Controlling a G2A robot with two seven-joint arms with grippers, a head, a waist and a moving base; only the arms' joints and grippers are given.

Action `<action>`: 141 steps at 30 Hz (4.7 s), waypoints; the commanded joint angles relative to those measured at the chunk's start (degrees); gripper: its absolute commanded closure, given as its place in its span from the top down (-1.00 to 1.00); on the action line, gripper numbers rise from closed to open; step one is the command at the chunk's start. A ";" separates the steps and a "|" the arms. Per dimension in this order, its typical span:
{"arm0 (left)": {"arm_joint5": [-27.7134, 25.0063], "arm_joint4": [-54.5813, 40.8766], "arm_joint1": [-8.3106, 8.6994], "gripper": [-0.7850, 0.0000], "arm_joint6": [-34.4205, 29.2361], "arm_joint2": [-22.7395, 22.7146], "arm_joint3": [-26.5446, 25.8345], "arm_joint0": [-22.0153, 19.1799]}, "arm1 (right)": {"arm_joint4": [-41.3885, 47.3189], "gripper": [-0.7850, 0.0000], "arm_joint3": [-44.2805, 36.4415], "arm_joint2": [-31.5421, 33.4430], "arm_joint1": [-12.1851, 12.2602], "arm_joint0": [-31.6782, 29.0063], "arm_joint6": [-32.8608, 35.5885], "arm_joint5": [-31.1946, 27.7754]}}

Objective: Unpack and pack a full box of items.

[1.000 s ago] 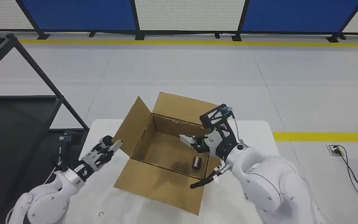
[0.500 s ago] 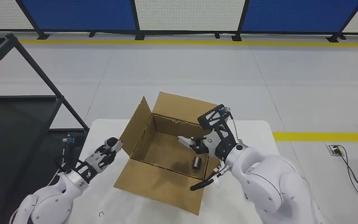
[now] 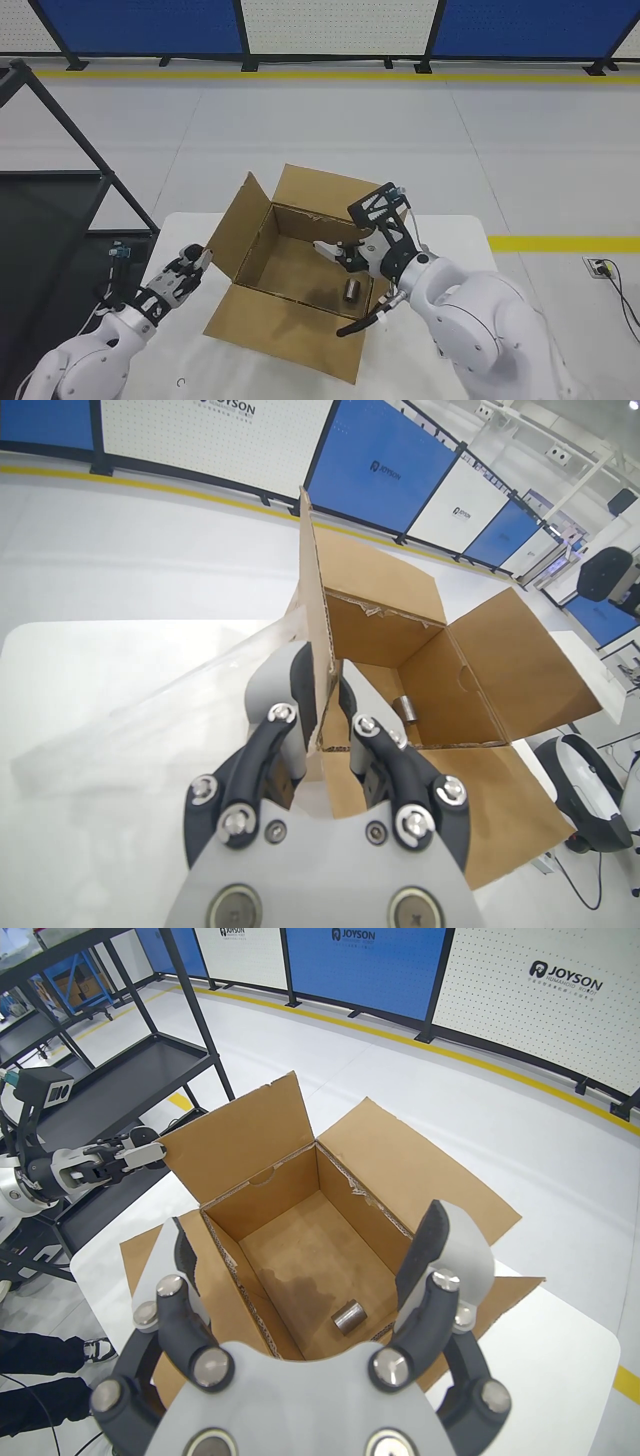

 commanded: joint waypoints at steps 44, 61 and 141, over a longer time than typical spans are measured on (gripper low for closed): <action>2.72 -4.48 0.01 -1.00 6.07 -2.07 -8.59 12.61 | 4.35 1.00 12.44 -13.09 -2.90 14.21 23.65 7.36; 1.92 -5.98 -0.20 -1.00 8.12 -3.90 -12.09 18.44 | 6.29 1.00 28.16 -19.71 -6.04 21.00 27.97 17.34; 0.05 -6.42 -0.61 -1.00 7.49 -5.07 -13.66 20.91 | 17.25 -0.96 82.90 -27.76 -20.38 30.69 13.63 15.91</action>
